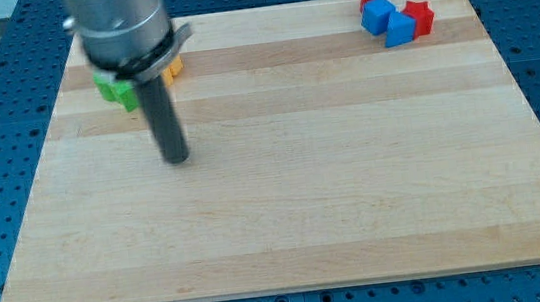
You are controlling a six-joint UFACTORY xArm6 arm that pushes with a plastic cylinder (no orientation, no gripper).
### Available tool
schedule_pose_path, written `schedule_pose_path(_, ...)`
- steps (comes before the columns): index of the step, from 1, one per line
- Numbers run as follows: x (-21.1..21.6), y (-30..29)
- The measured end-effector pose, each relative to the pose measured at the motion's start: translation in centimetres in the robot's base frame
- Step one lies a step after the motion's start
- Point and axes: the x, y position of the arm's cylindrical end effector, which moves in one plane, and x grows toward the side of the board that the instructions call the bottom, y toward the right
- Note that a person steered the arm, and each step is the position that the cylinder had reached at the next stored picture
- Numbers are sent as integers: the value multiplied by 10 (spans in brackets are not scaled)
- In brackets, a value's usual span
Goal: Push the yellow heart with green circle towards center of the board
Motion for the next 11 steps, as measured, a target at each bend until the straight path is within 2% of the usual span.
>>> schedule_pose_path(1, -41, -64)
schedule_pose_path(2, -137, -125)
schedule_pose_path(3, -184, -147)
schedule_pose_path(5, -183, -138)
schedule_pose_path(7, -153, -136)
schedule_pose_path(10, -153, -23)
schedule_pose_path(11, -153, -4)
